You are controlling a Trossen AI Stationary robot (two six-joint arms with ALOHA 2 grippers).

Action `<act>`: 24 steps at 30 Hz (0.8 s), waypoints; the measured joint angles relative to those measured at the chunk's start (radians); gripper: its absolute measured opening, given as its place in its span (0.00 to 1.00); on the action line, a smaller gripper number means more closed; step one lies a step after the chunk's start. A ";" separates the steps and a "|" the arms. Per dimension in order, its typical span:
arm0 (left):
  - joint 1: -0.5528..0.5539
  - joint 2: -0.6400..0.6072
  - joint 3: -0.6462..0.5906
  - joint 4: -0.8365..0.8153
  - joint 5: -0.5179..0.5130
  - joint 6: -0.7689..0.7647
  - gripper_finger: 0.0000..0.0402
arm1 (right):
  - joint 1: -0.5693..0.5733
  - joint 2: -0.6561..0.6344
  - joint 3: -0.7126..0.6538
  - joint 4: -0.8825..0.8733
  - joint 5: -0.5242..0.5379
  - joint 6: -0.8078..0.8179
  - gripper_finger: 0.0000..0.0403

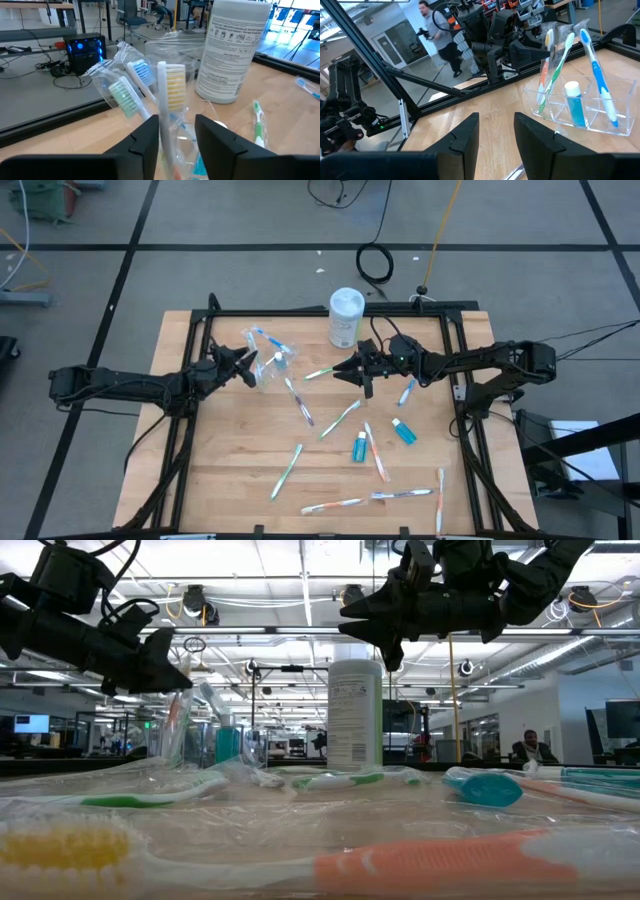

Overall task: Pick & Place toothbrushing station
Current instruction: Put the orange toothbrush into the left of the transparent organizer

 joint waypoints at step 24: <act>0.000 0.000 0.000 0.070 0.119 -0.010 0.40 | 0.000 0.000 0.000 0.000 0.000 0.000 0.28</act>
